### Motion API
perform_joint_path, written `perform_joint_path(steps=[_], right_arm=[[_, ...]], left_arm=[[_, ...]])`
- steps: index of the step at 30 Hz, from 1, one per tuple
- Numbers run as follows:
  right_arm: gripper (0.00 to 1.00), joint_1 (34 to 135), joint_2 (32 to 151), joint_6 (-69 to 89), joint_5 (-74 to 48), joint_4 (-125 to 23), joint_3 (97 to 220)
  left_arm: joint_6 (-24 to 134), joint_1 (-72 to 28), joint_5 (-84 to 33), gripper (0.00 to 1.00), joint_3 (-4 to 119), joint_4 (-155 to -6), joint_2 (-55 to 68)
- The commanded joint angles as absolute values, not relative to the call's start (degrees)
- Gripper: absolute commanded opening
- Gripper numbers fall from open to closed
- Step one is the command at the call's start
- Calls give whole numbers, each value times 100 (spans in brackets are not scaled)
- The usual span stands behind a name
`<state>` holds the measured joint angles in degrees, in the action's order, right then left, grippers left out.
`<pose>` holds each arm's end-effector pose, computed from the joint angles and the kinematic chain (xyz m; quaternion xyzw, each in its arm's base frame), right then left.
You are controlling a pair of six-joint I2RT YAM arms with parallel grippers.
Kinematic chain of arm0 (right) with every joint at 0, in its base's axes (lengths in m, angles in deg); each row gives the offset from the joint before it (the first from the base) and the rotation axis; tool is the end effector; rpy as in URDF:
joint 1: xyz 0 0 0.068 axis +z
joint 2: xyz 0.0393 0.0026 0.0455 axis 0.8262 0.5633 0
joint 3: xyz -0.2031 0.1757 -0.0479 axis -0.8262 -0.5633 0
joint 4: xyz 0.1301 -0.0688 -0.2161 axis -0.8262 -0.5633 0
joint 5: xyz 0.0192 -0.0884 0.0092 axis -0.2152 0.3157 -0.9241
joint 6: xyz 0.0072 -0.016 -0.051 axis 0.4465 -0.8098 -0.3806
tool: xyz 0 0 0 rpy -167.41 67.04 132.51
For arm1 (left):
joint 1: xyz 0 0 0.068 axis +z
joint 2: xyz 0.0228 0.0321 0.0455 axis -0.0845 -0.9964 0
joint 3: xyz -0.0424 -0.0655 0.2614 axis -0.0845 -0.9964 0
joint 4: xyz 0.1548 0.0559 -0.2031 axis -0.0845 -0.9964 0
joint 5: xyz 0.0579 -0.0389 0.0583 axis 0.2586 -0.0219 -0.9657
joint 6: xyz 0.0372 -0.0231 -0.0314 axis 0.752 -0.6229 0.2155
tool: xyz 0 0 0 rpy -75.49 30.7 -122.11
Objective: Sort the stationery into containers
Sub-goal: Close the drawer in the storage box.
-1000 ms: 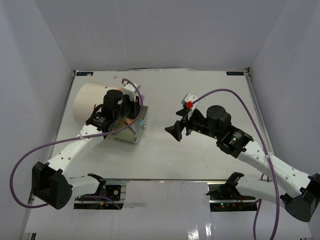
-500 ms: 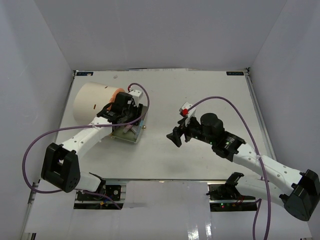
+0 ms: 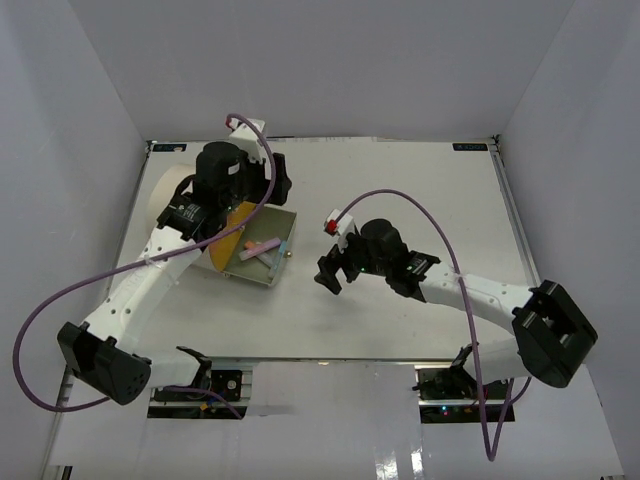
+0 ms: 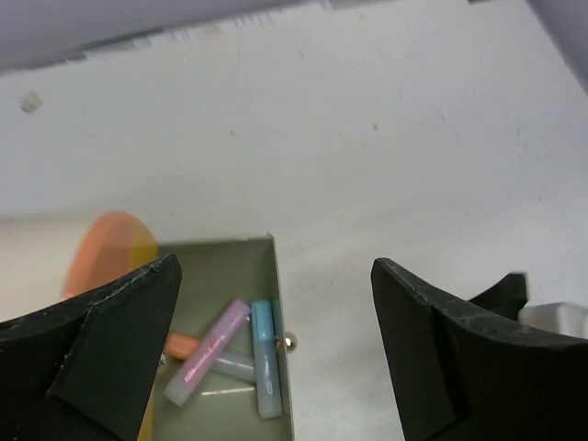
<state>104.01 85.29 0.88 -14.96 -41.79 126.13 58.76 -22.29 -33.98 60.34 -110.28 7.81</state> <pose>0.1889 0.2211 0.2466 -0.3991 0.7324 0.2803 0.4751 0.2580 -0.1322 0.3808 0.1395 0.8416 -0.1576 0.4974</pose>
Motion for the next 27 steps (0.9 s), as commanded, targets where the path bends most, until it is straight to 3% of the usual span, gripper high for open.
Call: perform_joint_path(steps=[1, 2, 5, 15, 27], right_arm=[[100, 10414, 8973, -75, -1810, -3452, 13089], [95, 10405, 9218, -66, -1915, -3381, 13133], [93, 10405, 9684, -57, -2021, -3126, 13291], [77, 10414, 10986, -206, -2285, -2686, 13941], [64, 10388, 12032, -347, -2478, -2686, 14899]], left_arm=[[5855, -2196, -4254, 96, 6572, -11136, 1073], [5916, -2170, -4421, 96, 6617, -11145, 1055], [6057, -1872, -4687, 96, 6731, -11189, 967], [5636, -97, -3975, 96, 6134, -10460, 1029], [5574, 54, -3755, 96, 4816, -9449, 1196]])
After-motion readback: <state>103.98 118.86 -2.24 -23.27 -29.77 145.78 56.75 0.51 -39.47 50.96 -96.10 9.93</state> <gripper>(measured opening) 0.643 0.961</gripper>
